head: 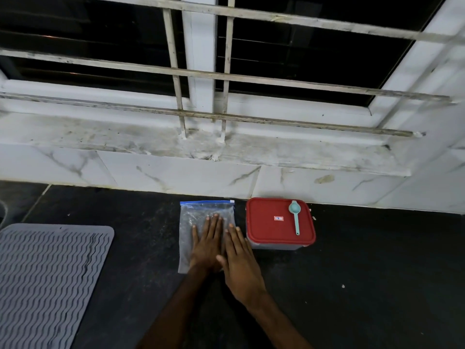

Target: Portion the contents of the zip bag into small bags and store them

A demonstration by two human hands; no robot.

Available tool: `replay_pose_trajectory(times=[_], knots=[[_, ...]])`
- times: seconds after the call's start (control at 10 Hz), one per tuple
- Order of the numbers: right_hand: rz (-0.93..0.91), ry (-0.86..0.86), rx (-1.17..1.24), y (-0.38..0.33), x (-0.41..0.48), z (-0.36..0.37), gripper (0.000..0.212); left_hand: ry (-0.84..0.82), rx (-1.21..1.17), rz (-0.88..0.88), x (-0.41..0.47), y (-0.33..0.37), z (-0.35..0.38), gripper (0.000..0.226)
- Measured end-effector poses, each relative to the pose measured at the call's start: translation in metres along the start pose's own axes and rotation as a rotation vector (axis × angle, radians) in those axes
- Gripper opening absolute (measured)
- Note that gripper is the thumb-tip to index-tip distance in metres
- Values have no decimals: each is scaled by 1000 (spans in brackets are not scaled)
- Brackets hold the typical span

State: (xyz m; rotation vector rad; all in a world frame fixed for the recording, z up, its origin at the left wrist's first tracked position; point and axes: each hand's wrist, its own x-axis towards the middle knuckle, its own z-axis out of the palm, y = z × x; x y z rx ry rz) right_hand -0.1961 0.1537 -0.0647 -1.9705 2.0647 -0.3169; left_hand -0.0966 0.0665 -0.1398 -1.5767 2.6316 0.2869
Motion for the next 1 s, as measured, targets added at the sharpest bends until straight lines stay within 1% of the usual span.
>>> replay_pose_trajectory(times=[0.1,0.2,0.3,0.4,0.5,0.6,0.7,0.8,0.9,1.0], knots=[[-46,172,-6,-3,10,-27,63,26,12,20,11,3,-6,88],[4,270,-13,6,26,-57,63,44,-21,-47,11,5,-15,72],[150,231,-95,30,36,-64,73,16,-72,-79,5,0,-10,71],[195,97,-110,54,38,-56,96,-8,-89,-101,-3,-3,4,76],[217,34,-85,65,40,-48,107,-33,-109,-125,-5,2,11,80],[238,17,-68,63,42,-48,100,14,-118,-123,-4,6,7,79],[251,18,-37,58,43,-48,101,25,-109,-103,-3,6,4,78],[218,28,-44,52,39,-46,102,21,-86,-84,-4,6,1,77],[198,34,-53,53,37,-43,98,52,-51,-41,-5,0,7,75],[208,14,-63,50,37,-46,101,132,-19,-4,-8,-6,12,76]])
